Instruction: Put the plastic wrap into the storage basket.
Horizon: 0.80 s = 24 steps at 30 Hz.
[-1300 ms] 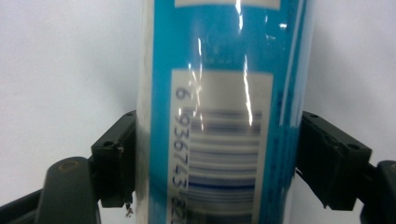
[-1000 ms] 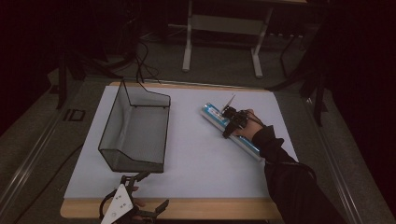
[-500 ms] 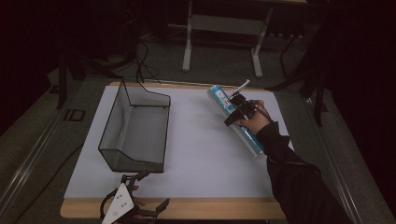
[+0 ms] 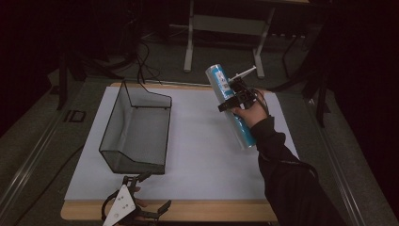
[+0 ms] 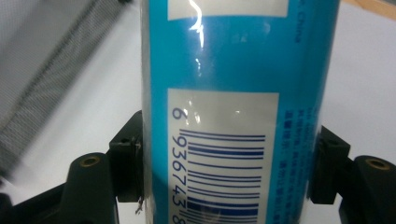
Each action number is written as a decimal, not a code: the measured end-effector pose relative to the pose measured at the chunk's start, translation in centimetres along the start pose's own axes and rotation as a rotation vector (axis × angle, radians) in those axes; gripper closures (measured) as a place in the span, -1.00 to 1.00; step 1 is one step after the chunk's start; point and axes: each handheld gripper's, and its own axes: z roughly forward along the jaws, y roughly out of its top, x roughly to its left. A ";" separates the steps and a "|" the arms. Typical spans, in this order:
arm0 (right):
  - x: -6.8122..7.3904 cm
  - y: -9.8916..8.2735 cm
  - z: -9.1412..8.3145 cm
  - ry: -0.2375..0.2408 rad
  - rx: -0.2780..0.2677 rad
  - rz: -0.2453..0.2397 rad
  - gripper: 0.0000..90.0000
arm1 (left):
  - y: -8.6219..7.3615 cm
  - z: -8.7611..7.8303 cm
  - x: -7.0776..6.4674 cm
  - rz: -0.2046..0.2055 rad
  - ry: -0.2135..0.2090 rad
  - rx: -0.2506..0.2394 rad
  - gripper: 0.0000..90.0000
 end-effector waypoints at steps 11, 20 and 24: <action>3.5 1.6 -1.0 0.055 -0.080 0.028 -0.29 | 0.0 0.0 0.0 0.007 -0.004 0.002 -0.97; 6.1 3.0 -1.2 0.078 -0.148 0.076 -0.29 | 0.0 0.0 0.1 0.007 -0.003 -0.002 -0.97; 7.3 3.4 -1.0 0.102 -0.172 0.111 -0.29 | 0.1 0.0 0.1 0.010 -0.009 -0.004 -0.97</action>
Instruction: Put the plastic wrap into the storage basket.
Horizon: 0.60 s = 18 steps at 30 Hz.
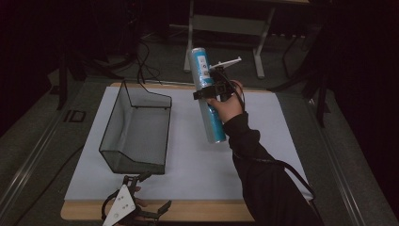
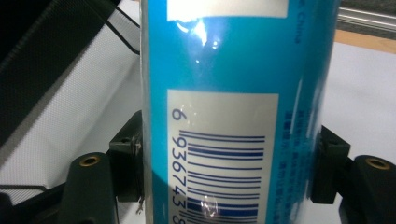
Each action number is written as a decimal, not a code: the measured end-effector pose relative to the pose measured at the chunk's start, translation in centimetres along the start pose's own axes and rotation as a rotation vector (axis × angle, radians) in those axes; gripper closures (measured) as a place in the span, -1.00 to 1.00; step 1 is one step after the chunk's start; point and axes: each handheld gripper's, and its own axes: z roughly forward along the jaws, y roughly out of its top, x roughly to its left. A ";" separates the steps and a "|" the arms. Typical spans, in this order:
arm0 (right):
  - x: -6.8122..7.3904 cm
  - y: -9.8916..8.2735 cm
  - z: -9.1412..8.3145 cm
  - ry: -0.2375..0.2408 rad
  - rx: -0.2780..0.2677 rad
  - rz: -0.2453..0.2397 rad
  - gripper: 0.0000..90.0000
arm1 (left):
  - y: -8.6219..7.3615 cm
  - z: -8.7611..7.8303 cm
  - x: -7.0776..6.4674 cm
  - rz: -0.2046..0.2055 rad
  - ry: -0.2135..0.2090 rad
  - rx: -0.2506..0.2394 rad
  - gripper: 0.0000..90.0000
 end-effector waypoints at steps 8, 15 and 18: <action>2.9 0.3 1.5 0.055 -0.036 0.046 -0.29 | 0.0 0.0 -0.1 0.009 0.002 0.002 -0.97; 5.8 -0.1 3.5 0.110 -0.123 0.154 -0.29 | 0.1 -0.2 0.0 0.016 0.006 0.005 -0.97; 6.4 -0.2 4.1 0.132 -0.136 0.172 -0.29 | 0.1 -0.2 0.0 0.019 0.007 0.003 -0.97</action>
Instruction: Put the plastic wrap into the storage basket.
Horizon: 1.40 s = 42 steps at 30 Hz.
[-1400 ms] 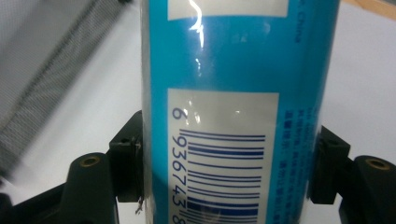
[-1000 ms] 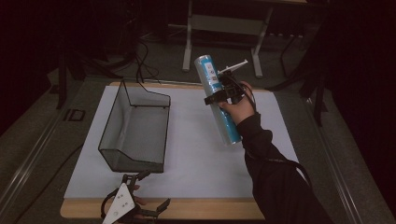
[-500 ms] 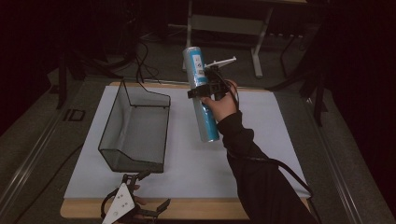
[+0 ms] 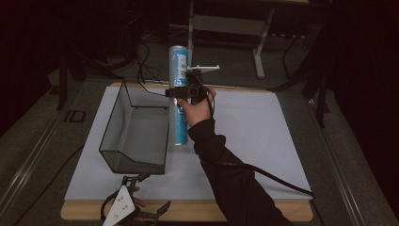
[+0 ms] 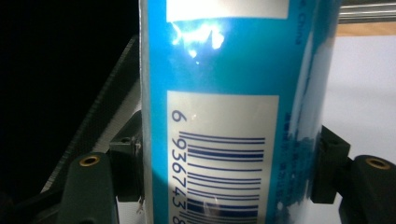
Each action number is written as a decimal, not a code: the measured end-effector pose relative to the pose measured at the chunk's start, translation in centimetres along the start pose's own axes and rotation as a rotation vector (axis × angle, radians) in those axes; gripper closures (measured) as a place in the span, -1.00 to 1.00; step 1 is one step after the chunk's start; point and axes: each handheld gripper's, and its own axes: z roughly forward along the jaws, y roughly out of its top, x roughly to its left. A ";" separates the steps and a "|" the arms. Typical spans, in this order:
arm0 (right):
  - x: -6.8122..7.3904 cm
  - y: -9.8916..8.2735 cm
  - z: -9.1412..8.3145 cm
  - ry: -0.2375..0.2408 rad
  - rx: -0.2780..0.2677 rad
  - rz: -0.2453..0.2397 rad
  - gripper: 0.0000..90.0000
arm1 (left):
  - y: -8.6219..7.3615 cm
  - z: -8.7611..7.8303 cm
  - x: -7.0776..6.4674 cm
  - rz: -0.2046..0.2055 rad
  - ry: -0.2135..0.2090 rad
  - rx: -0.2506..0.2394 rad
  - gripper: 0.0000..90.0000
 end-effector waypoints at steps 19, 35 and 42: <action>3.0 -2.8 5.3 0.024 -0.082 0.040 -0.29 | 0.1 -0.1 -0.5 0.000 -0.008 -0.010 -0.97; 2.8 -6.6 9.0 -0.032 0.044 0.033 -0.29 | 0.1 -0.1 -0.5 0.006 -0.022 -0.004 -0.97; 2.3 -7.5 9.7 -0.069 0.072 0.055 -0.29 | 0.1 -0.1 -0.5 0.005 -0.021 -0.007 -0.97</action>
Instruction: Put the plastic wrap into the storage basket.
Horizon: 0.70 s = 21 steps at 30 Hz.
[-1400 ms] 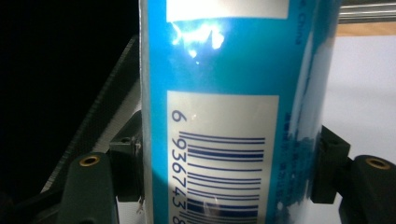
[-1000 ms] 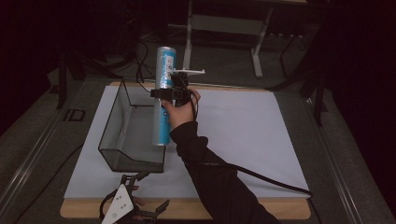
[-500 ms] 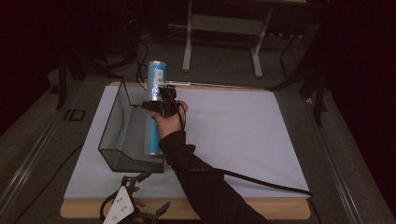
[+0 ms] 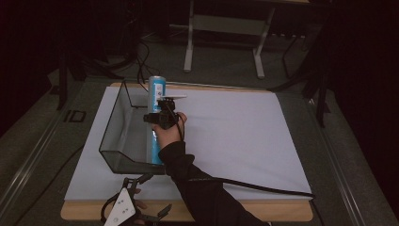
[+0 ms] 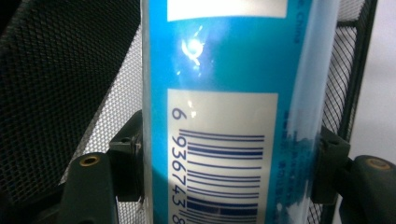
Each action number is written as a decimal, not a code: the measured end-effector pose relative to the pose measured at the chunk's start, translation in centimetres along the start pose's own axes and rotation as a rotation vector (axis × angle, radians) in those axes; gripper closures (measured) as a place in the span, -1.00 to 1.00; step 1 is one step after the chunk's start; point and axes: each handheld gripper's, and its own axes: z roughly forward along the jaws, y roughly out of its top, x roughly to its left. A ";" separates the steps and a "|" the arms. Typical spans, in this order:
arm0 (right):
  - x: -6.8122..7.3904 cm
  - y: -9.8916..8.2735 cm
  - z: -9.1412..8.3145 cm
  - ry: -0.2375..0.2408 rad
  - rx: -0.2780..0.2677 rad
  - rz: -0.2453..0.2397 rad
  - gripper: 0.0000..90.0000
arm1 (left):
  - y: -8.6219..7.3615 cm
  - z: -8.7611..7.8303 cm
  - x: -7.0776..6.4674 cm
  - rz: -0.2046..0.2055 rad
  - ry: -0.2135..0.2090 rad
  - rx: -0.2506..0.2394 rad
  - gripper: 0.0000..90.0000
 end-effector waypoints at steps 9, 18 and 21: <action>0.4 -0.3 0.4 -0.045 -0.001 -0.048 -0.31 | 0.0 0.1 0.0 -0.001 -0.003 0.004 -0.97; 0.6 -0.4 1.3 -0.106 0.024 -0.094 -0.36 | 0.0 0.1 0.0 -0.001 -0.013 0.011 -0.97; 0.8 -0.4 1.7 -0.142 0.037 -0.136 -0.40 | -0.1 0.2 -0.1 0.004 -0.020 0.017 -0.97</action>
